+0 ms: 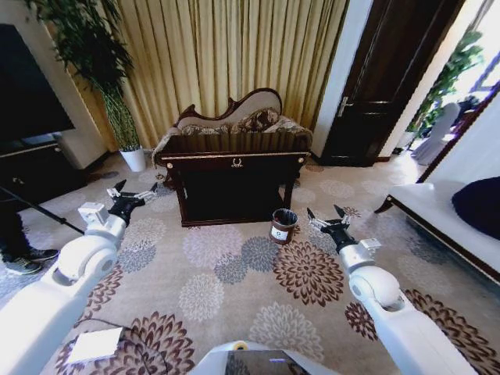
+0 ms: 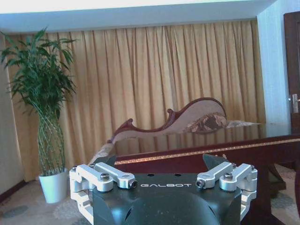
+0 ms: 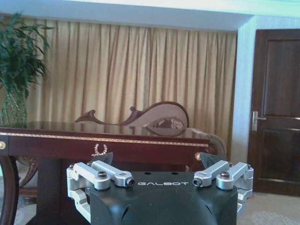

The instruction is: Move to the front of the table and place the trash on the table into the trash bin.

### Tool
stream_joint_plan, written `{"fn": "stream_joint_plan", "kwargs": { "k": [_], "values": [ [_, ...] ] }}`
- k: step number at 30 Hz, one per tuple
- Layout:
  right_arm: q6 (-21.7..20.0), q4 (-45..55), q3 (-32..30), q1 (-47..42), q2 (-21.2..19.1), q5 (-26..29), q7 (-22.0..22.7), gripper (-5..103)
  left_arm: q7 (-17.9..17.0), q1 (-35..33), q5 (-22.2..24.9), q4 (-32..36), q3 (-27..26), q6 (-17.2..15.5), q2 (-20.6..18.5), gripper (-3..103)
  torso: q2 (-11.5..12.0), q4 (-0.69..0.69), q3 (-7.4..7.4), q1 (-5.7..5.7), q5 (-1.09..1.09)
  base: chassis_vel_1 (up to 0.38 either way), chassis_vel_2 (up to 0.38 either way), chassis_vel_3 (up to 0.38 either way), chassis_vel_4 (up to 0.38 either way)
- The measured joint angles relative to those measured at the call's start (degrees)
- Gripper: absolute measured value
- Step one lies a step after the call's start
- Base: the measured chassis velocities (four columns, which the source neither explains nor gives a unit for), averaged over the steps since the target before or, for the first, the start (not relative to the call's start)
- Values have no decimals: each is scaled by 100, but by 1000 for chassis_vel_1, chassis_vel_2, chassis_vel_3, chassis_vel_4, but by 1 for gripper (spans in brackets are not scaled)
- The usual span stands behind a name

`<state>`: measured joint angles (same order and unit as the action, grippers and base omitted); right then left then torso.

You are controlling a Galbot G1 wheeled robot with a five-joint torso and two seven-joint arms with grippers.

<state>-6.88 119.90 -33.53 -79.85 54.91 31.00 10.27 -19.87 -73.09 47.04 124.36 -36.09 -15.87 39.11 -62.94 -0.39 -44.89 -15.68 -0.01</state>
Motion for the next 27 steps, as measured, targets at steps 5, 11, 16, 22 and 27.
{"fn": "stream_joint_plan", "kwargs": {
  "k": [5,11,16,22,27],
  "values": [
    [-134,79,-4,32,-4,17,121,100,11,-116,-33,78,-9,13,81,100,0,-1,0,1,0,0,0,0,0],
    [-292,277,-92,49,-115,149,151,100,27,-198,-40,219,-13,28,160,100,-2,-1,2,3,2,0,0,0,0],
    [-487,530,-117,68,-229,351,228,100,78,-247,-40,264,-52,44,165,100,-2,-1,1,2,1,0,0,0,0],
    [-568,635,-98,103,-299,415,280,100,96,-281,-31,322,-88,42,163,100,-2,-1,2,3,1,0,0,0,0],
    [-587,741,-84,103,-295,448,301,100,97,-298,-14,364,-123,29,147,100,-1,-1,1,2,1,0,0,0,0]
  ]
}}
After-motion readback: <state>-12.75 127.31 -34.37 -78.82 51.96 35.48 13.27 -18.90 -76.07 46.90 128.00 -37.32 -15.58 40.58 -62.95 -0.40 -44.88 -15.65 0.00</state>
